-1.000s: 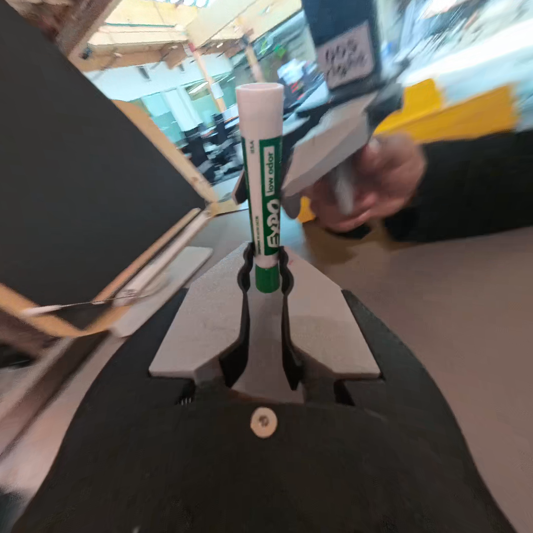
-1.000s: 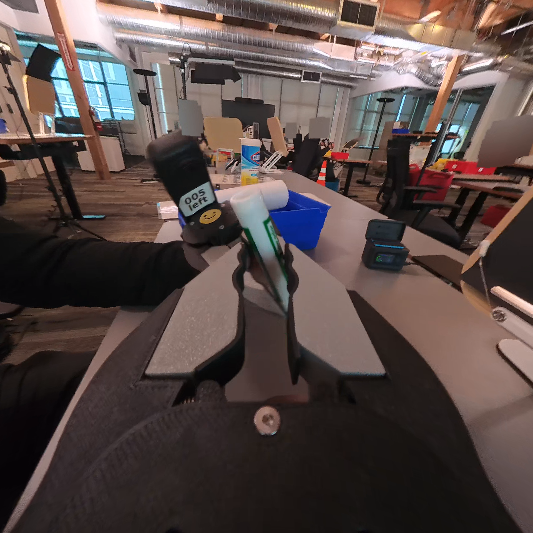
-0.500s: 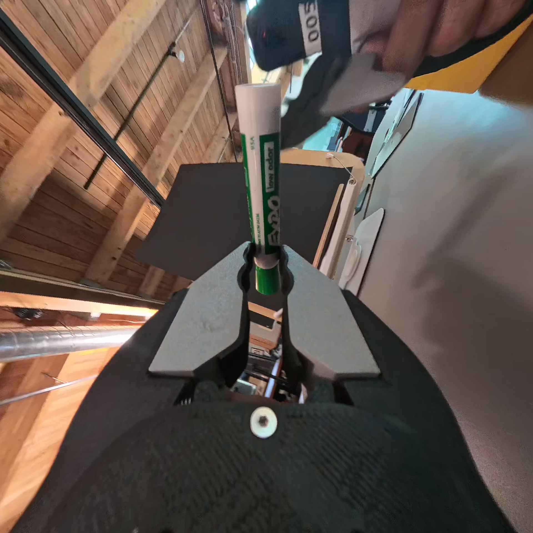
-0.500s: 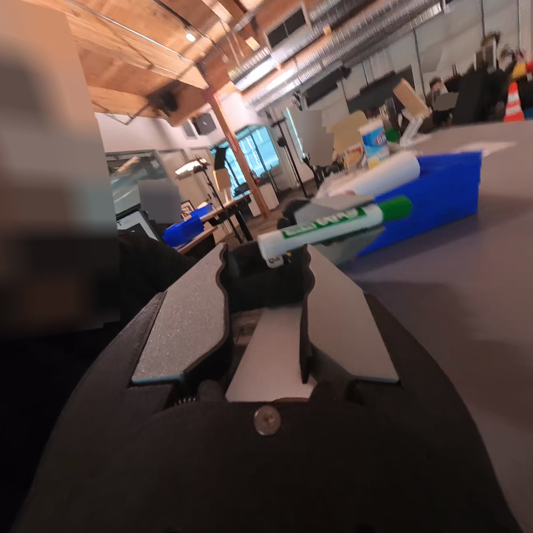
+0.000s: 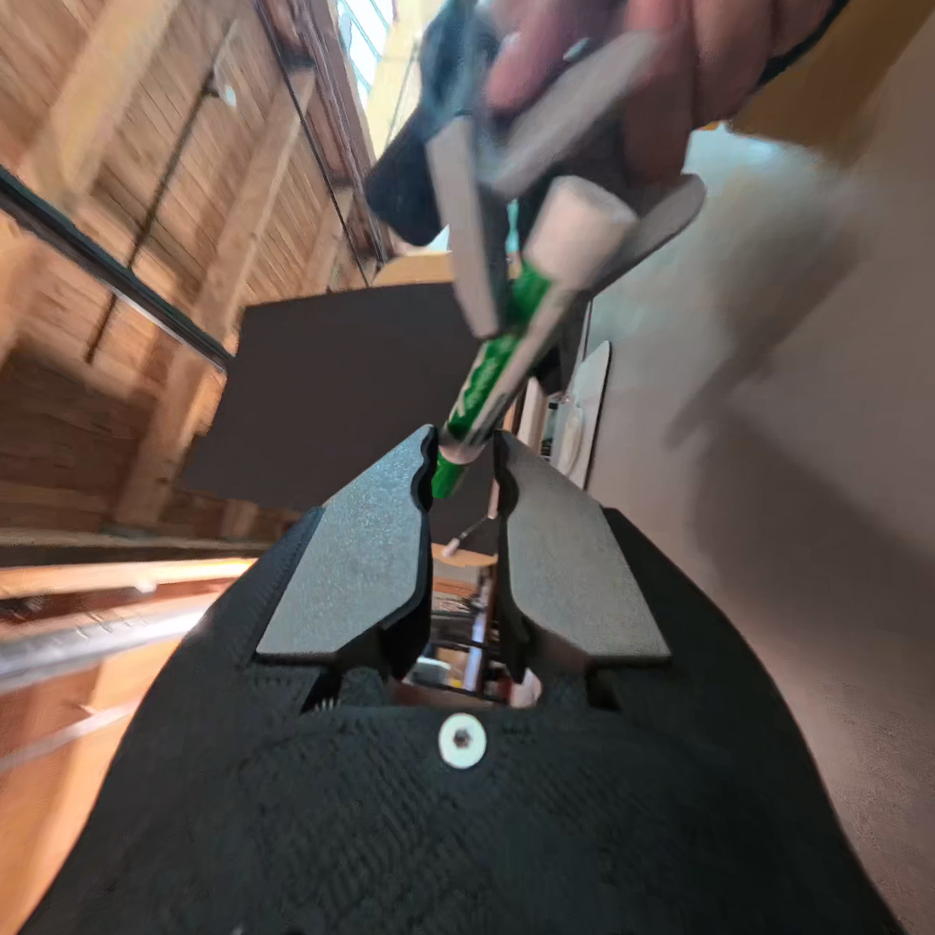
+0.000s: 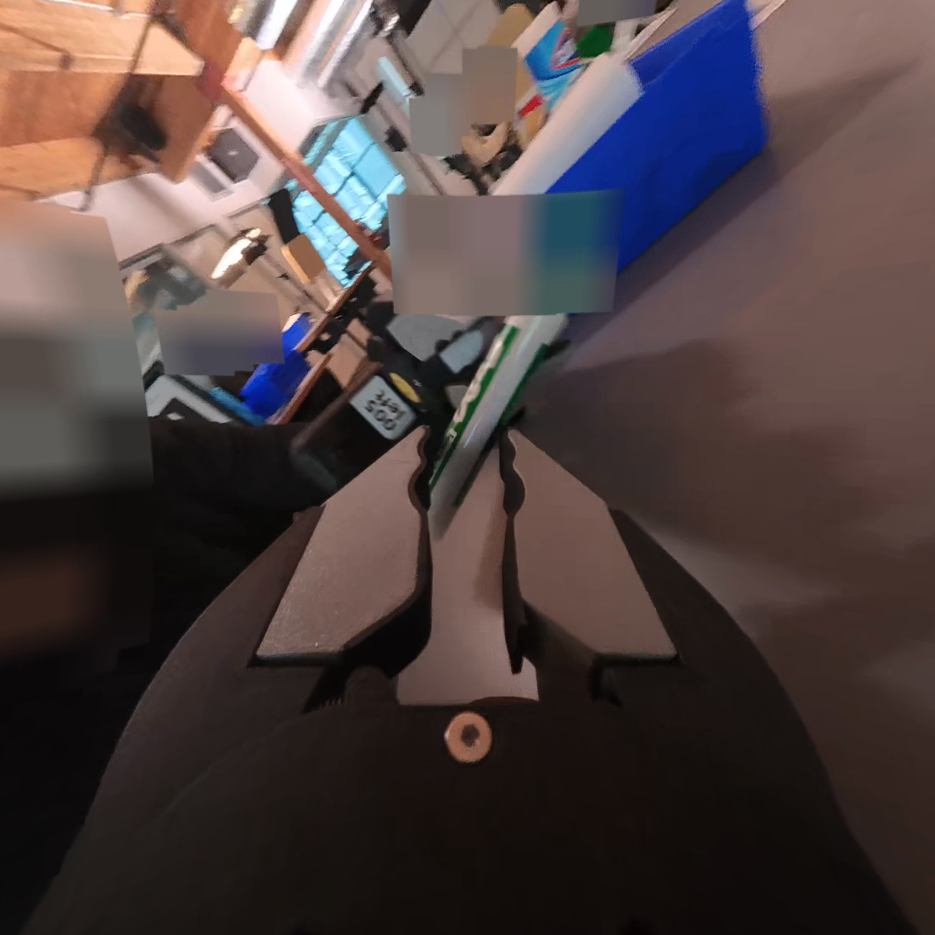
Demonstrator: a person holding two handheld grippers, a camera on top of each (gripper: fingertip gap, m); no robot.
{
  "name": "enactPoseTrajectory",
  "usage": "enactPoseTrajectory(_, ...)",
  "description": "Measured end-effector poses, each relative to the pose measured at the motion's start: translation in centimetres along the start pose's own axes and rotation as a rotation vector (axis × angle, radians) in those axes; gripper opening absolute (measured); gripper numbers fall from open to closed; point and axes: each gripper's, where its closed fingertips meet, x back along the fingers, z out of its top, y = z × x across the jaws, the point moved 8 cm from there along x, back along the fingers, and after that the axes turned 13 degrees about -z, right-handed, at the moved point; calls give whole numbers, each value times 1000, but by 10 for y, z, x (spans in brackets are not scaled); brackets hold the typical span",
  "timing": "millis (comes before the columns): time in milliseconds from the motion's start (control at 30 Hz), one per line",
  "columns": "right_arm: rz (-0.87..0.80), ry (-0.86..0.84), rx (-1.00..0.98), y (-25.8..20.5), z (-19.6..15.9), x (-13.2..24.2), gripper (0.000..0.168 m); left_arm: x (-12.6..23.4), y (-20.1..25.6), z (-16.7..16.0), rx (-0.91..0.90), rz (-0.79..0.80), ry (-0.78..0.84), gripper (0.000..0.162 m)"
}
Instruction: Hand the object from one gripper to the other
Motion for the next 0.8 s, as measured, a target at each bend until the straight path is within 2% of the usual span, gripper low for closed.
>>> enactPoseTrajectory(33,-37,27,9,3,3,4,18,2,-4,-4,99,12,19,24)
enactPoseTrajectory(100,-150,73,56,8,7,11,17,7,-9,-12,362,-78,112,29)
enactPoseTrajectory(167,-262,74,165,8,9,12,17,9,-15,-19,526,-113,181,19)
enactPoseTrajectory(200,-323,85,232,6,11,12,16,10,-16,-23,589,-117,199,20)
enactPoseTrajectory(333,-706,62,651,2,14,15,16,10,-18,-32,832,-232,278,26)
enactPoseTrajectory(400,-843,56,832,-1,13,14,15,11,-22,-36,949,-272,317,28)
enactPoseTrajectory(500,-909,34,1069,-8,7,6,15,7,-21,-46,1163,-366,313,31)
enactPoseTrajectory(567,-911,22,1171,-11,2,-1,15,3,-18,-54,1315,-426,306,40)
enactPoseTrajectory(633,-964,13,1231,-10,1,-3,15,2,-17,-59,1435,-471,337,39)
enactPoseTrajectory(733,-993,57,1282,-13,3,-2,15,1,-14,-62,1621,-593,412,48)
enactPoseTrajectory(800,-978,61,1304,-15,2,-3,15,0,-12,-61,1677,-635,438,52)
